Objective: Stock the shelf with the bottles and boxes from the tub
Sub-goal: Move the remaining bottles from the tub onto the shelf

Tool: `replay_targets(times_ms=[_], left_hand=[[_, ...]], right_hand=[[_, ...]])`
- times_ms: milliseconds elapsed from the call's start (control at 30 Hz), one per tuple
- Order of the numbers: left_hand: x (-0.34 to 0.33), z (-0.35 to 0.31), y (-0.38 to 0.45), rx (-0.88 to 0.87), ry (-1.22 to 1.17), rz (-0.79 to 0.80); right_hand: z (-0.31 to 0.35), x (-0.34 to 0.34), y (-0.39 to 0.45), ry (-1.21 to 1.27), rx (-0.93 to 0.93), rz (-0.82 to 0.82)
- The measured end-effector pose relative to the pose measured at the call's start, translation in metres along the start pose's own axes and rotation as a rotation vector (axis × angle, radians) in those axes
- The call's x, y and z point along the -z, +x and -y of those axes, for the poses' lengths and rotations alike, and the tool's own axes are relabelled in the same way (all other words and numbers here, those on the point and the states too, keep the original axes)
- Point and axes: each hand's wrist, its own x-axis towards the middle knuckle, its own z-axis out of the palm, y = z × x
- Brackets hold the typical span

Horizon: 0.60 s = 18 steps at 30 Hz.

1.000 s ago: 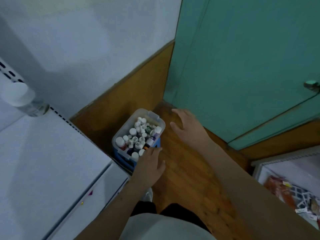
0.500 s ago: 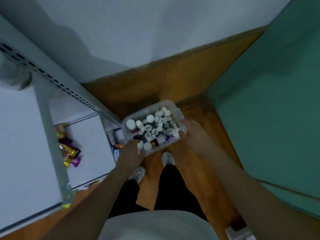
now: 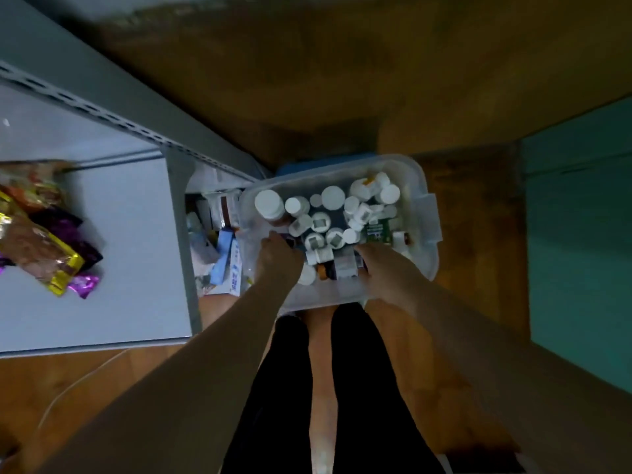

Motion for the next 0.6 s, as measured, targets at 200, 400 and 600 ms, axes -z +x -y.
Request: replay_targets(times_ms=[200,400,600], left_hand=[[-0.036,-0.005,0.048,0.208,-0.105,-0.044],[-0.043,0.001,0.069,0.286,-0.165,-0.092],[-0.036,-0.012,0.037,0.267,-0.099,-0.174]], right_hand=[[-0.012,-0.030,0.041,-0.161,0.095,0.099],[-0.011,-0.030,0.054,-0.235,0.140,0.074],[-0.001,-0.011,0.035,-0.308,0.112,0.012]])
